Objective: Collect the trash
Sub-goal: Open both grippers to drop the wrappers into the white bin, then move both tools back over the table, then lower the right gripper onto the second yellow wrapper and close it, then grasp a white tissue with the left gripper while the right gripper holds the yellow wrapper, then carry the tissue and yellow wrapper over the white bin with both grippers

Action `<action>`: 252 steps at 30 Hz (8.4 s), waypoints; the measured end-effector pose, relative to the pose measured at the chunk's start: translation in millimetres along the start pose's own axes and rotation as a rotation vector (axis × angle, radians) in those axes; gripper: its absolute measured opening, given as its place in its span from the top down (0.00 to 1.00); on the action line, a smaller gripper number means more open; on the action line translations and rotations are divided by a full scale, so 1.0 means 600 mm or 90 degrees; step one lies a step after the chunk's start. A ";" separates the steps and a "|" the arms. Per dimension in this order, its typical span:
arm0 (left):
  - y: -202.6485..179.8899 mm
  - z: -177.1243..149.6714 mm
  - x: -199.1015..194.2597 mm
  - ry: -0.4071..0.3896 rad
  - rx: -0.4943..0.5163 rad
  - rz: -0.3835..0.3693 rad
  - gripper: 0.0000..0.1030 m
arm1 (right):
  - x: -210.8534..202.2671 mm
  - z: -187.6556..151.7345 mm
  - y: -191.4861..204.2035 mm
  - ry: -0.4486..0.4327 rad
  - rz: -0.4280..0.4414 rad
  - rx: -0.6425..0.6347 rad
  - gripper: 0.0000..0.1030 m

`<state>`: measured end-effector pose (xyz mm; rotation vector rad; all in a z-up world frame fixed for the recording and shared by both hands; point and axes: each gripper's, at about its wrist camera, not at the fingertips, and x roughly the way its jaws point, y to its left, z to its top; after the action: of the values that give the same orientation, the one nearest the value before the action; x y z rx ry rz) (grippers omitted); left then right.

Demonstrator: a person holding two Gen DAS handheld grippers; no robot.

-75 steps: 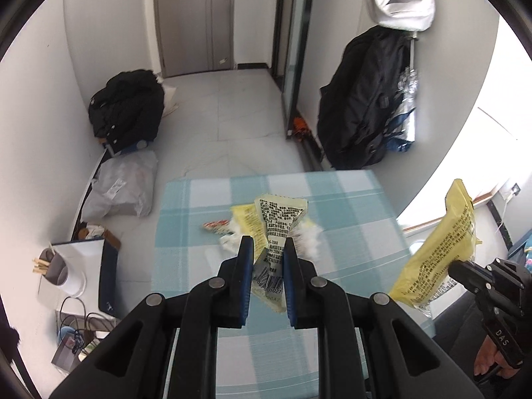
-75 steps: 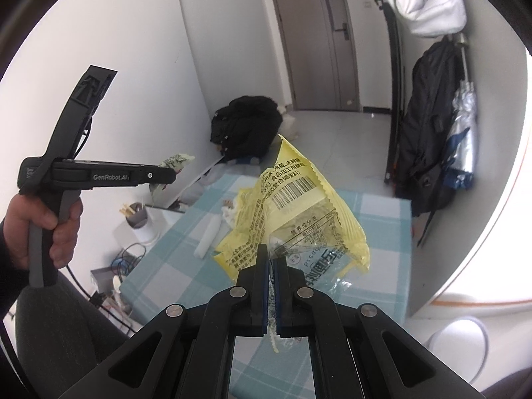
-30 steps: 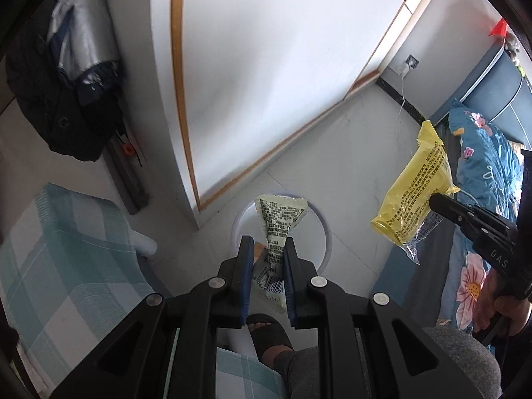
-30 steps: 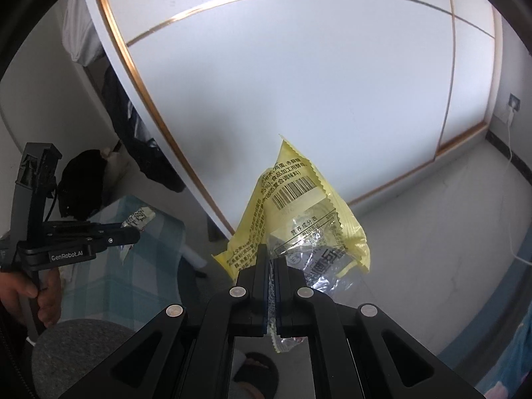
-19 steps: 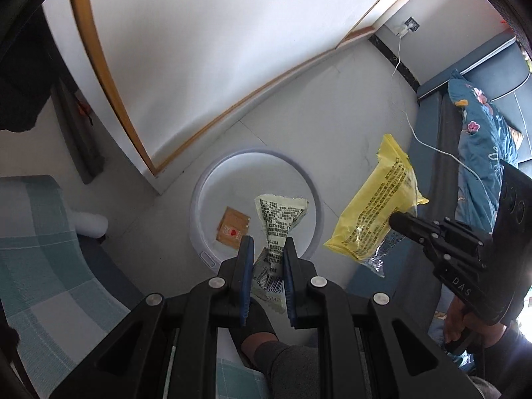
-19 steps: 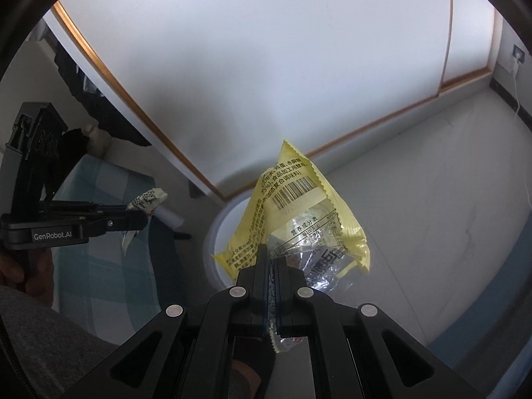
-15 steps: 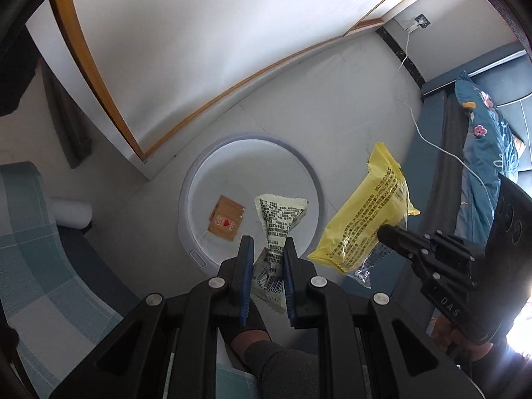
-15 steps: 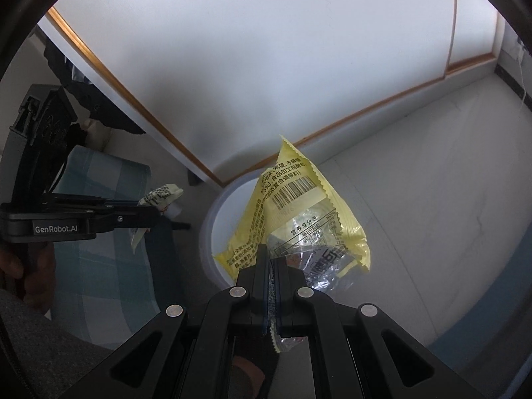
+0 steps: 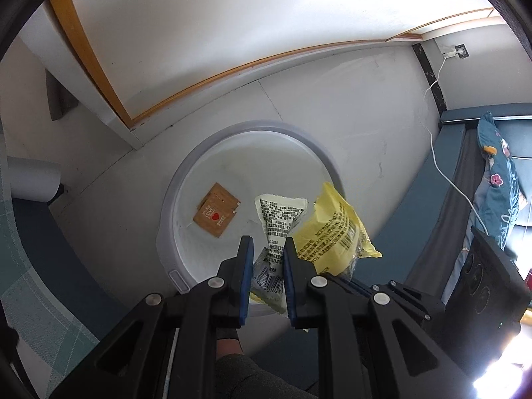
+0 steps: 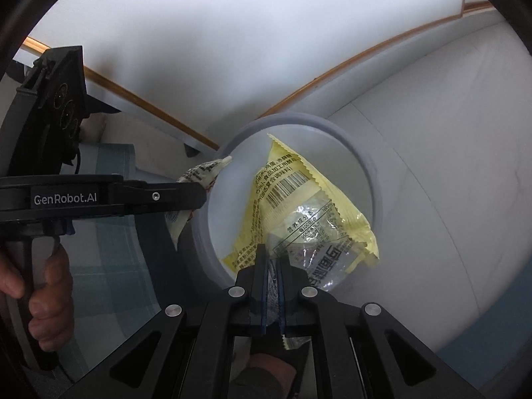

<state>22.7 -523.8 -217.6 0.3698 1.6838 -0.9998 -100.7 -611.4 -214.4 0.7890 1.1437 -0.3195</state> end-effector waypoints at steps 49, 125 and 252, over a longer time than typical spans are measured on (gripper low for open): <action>-0.068 -0.175 -0.260 -0.313 0.073 0.219 0.31 | -0.262 -0.028 0.031 -0.183 -0.017 0.026 0.41; 0.491 -0.661 -0.553 -0.617 -0.488 0.268 0.09 | 0.007 -0.182 0.867 -0.076 0.114 -0.661 0.03; 0.184 -0.570 -0.603 -0.690 -0.121 0.247 0.93 | -0.377 -0.167 0.596 -0.269 0.251 -0.463 0.96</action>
<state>9.5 -109.8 80.4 -0.0088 0.6677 -0.5525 -46.4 -328.1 111.1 0.2624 0.6067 0.2513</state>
